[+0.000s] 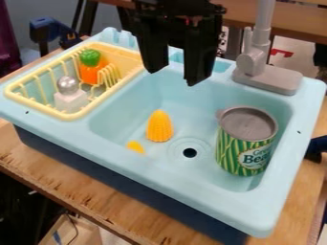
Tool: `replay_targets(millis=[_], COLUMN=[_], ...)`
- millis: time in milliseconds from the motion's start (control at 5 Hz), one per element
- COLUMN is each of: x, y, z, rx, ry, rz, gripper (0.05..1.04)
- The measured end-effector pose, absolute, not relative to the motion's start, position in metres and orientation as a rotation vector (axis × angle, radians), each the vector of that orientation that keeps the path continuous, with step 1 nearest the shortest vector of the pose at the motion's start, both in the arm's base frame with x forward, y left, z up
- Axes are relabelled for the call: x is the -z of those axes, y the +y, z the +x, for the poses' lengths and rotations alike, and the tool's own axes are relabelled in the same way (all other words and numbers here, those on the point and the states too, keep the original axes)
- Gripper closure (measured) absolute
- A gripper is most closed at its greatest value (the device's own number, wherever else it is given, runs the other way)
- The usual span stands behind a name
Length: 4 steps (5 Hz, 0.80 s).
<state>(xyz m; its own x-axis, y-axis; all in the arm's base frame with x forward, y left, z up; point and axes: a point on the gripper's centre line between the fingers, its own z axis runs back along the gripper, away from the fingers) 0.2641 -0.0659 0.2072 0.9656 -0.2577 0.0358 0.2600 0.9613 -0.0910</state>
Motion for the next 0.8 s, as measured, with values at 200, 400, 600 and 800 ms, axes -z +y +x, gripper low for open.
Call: replay_targets(millis=[200, 400, 600, 800], x=[-0.2, -0.194, -0.188, -0.178], y=[-0.066, -0.072, -0.086, -0.099], z=[0.265, 0.282, 0.301, 0.324], rx=[0.261, 0.225, 0.148, 0.103], ry=[-0.004, -0.112, -0.246, -0.342], rz=[-0.094, -0.116, -0.13, -0.135], gripper=[0.083, 0.083, 0.083, 0.083])
